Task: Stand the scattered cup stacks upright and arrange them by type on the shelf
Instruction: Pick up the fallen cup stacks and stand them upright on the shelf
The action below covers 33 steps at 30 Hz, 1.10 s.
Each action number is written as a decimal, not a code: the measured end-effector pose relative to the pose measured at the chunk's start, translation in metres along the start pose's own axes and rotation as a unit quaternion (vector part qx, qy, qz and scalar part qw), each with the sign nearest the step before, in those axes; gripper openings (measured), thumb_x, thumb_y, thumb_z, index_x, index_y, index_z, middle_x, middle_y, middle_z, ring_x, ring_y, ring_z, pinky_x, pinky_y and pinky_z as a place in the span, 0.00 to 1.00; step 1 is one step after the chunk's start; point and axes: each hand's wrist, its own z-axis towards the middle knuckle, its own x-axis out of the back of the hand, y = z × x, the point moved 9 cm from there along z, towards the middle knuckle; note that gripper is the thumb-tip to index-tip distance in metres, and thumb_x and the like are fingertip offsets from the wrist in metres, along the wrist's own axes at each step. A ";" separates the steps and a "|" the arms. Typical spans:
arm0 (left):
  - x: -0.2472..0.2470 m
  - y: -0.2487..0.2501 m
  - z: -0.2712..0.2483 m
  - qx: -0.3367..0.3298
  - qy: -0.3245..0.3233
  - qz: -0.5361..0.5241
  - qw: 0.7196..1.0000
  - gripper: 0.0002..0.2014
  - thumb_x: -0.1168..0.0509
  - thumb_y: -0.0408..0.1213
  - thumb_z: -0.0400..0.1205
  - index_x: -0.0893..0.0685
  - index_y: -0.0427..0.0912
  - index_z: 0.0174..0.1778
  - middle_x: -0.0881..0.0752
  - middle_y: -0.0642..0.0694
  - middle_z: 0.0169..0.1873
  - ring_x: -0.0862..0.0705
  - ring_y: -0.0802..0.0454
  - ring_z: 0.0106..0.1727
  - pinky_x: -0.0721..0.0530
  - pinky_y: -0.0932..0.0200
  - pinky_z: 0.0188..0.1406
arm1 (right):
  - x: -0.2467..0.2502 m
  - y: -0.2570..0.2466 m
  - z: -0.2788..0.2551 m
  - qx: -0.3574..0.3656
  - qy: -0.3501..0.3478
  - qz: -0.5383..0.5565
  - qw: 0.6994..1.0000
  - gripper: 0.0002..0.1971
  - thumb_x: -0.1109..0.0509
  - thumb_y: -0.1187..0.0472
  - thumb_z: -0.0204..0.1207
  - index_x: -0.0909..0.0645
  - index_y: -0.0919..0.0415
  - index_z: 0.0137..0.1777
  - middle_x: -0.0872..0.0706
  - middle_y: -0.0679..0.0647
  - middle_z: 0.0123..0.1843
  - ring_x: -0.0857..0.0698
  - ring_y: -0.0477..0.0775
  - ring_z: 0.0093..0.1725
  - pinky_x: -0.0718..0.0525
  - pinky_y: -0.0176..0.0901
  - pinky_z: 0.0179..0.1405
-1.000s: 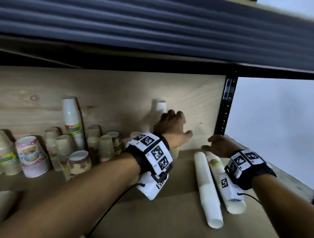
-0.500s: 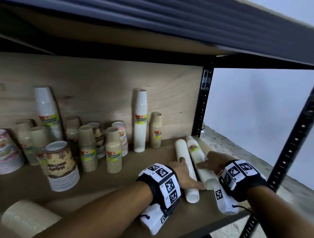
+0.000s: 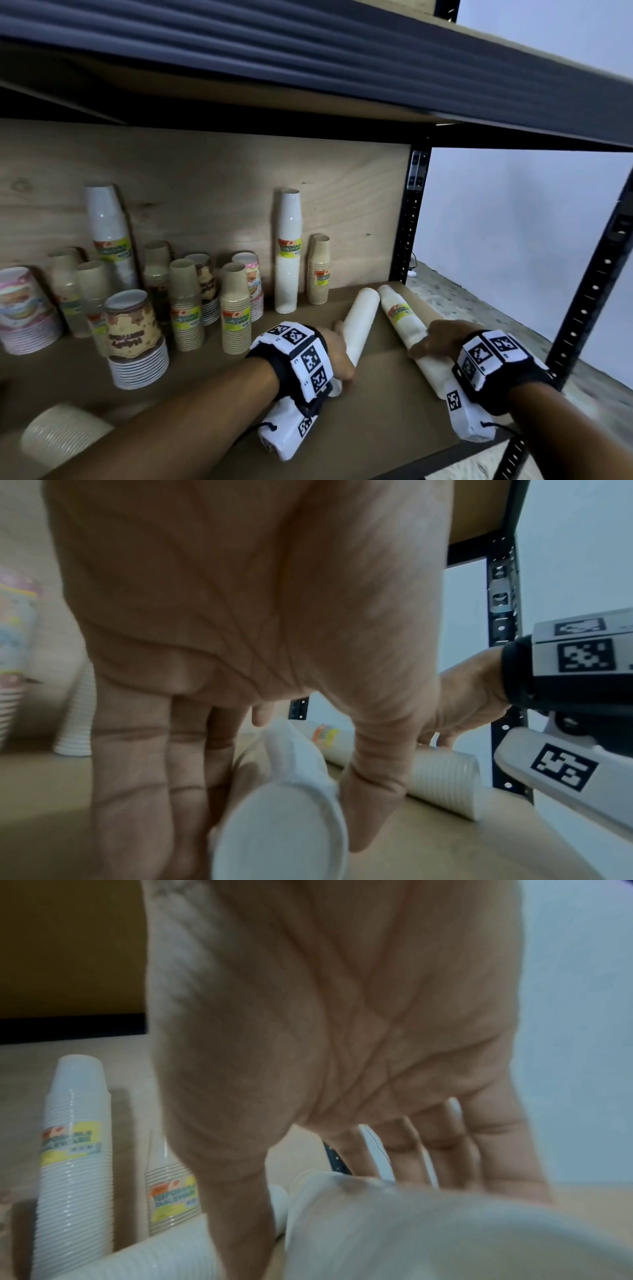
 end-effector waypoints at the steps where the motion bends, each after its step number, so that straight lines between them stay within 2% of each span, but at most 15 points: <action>1: 0.000 -0.005 0.002 -0.003 0.010 -0.016 1.000 0.42 0.33 0.45 0.80 0.50 0.38 0.83 0.24 0.34 0.71 0.23 0.36 0.70 0.25 0.47 0.66 | 0.003 -0.003 0.003 0.008 0.016 0.013 1.000 0.37 0.33 0.33 0.71 0.25 0.60 0.72 0.18 0.54 0.66 0.18 0.54 0.60 0.24 0.41 0.54; 3: -0.003 -0.011 0.006 -0.009 0.017 -0.035 0.999 0.40 0.31 0.44 0.78 0.45 0.37 0.82 0.23 0.36 0.70 0.21 0.37 0.68 0.23 0.47 0.65 | 0.006 -0.008 0.009 0.019 0.032 0.035 0.999 0.38 0.32 0.34 0.71 0.26 0.62 0.72 0.17 0.55 0.65 0.19 0.53 0.55 0.25 0.40 0.51; 6: -0.008 -0.015 0.012 -0.004 0.011 -0.045 0.999 0.41 0.32 0.43 0.79 0.47 0.38 0.82 0.23 0.36 0.70 0.21 0.37 0.68 0.24 0.47 0.65 | 0.006 -0.013 0.015 0.025 0.034 0.032 0.999 0.36 0.32 0.36 0.73 0.27 0.63 0.73 0.18 0.55 0.66 0.22 0.51 0.52 0.27 0.39 0.49; 8: -0.009 -0.017 0.014 0.001 0.001 -0.038 0.999 0.44 0.31 0.45 0.78 0.52 0.39 0.83 0.22 0.36 0.69 0.21 0.37 0.67 0.23 0.47 0.63 | 0.006 -0.015 0.020 0.024 0.035 0.028 0.999 0.35 0.31 0.38 0.75 0.29 0.62 0.74 0.19 0.54 0.68 0.20 0.51 0.56 0.27 0.38 0.50; 10: -0.015 -0.021 0.016 0.013 -0.032 -0.034 0.999 0.51 0.29 0.52 0.75 0.57 0.45 0.82 0.23 0.38 0.69 0.20 0.37 0.66 0.22 0.46 0.65 | 0.005 -0.017 0.024 0.023 0.036 0.031 0.999 0.35 0.32 0.39 0.75 0.31 0.61 0.75 0.20 0.54 0.69 0.20 0.52 0.65 0.28 0.38 0.52; 13: -0.010 -0.024 0.017 0.025 -0.038 -0.050 0.998 0.50 0.26 0.49 0.73 0.54 0.45 0.80 0.23 0.39 0.67 0.20 0.38 0.64 0.20 0.44 0.64 | 0.007 -0.018 0.025 0.021 0.040 0.041 0.998 0.33 0.32 0.40 0.76 0.32 0.59 0.75 0.21 0.53 0.70 0.21 0.52 0.68 0.29 0.37 0.52; 16: 0.006 -0.029 0.012 0.027 -0.005 -0.041 0.999 0.43 0.29 0.45 0.77 0.50 0.40 0.80 0.23 0.39 0.68 0.21 0.40 0.66 0.21 0.51 0.61 | 0.008 -0.012 0.025 0.012 0.040 0.061 0.997 0.33 0.32 0.41 0.76 0.32 0.58 0.75 0.22 0.53 0.71 0.22 0.52 0.69 0.28 0.38 0.54; 18: 0.029 -0.034 0.006 0.020 0.027 -0.032 0.999 0.41 0.30 0.47 0.78 0.46 0.38 0.79 0.23 0.41 0.68 0.21 0.43 0.66 0.23 0.56 0.53 | 0.011 -0.007 0.028 0.008 0.051 0.083 0.995 0.33 0.30 0.41 0.75 0.31 0.58 0.74 0.21 0.53 0.70 0.21 0.53 0.67 0.27 0.40 0.54; 23: 0.096 -0.045 -0.009 0.016 0.096 -0.061 0.993 0.29 0.31 0.49 0.78 0.27 0.37 0.71 0.16 0.40 0.57 0.16 0.45 0.52 0.19 0.58 0.41 | 0.023 -0.002 0.036 0.016 0.088 0.154 0.984 0.32 0.27 0.42 0.71 0.26 0.61 0.69 0.18 0.55 0.62 0.18 0.54 0.57 0.22 0.43 0.56; 24: 0.110 -0.047 -0.011 0.016 0.112 -0.086 0.990 0.27 0.32 0.48 0.79 0.24 0.36 0.69 0.15 0.38 0.58 0.15 0.43 0.52 0.18 0.57 0.44 | 0.028 -0.005 0.033 0.020 0.098 0.165 0.981 0.32 0.26 0.42 0.70 0.26 0.61 0.68 0.17 0.56 0.61 0.19 0.54 0.55 0.22 0.43 0.55; 26: 0.136 -0.052 -0.017 0.015 0.153 -0.158 0.975 0.26 0.30 0.47 0.78 0.20 0.34 0.67 0.16 0.34 0.62 0.15 0.38 0.60 0.17 0.53 0.55 | 0.035 -0.015 0.033 0.032 0.114 0.196 0.973 0.32 0.25 0.44 0.70 0.27 0.63 0.67 0.17 0.57 0.60 0.19 0.56 0.54 0.22 0.44 0.53; 27: 0.149 -0.054 -0.021 0.017 0.177 -0.170 0.969 0.25 0.29 0.47 0.77 0.19 0.34 0.63 0.14 0.35 0.60 0.14 0.38 0.59 0.16 0.52 0.55 | 0.038 -0.020 0.034 0.040 0.117 0.213 0.969 0.32 0.24 0.45 0.70 0.27 0.64 0.66 0.17 0.58 0.59 0.18 0.57 0.55 0.21 0.45 0.53; 29: 0.174 -0.056 -0.034 0.014 0.217 -0.145 0.965 0.23 0.29 0.50 0.76 0.17 0.33 0.56 0.11 0.39 0.52 0.11 0.43 0.51 0.16 0.58 0.45 | 0.045 -0.033 0.037 0.064 0.131 0.242 0.959 0.30 0.22 0.49 0.69 0.26 0.66 0.64 0.17 0.59 0.58 0.17 0.58 0.55 0.21 0.46 0.53; 31: 0.192 -0.057 -0.043 0.011 0.242 -0.110 0.964 0.25 0.32 0.55 0.77 0.17 0.34 0.56 0.12 0.41 0.50 0.12 0.45 0.48 0.21 0.61 0.36 | 0.048 -0.045 0.040 0.088 0.135 0.267 0.950 0.29 0.21 0.51 0.67 0.26 0.66 0.62 0.16 0.57 0.55 0.17 0.58 0.52 0.19 0.49 0.54; 33: 0.201 -0.059 -0.049 0.007 0.255 -0.096 0.962 0.28 0.34 0.58 0.78 0.18 0.34 0.58 0.13 0.41 0.50 0.14 0.46 0.48 0.22 0.59 0.39 | 0.048 -0.058 0.042 0.120 0.137 0.291 0.939 0.27 0.21 0.54 0.67 0.27 0.62 0.61 0.17 0.54 0.54 0.17 0.56 0.52 0.19 0.46 0.50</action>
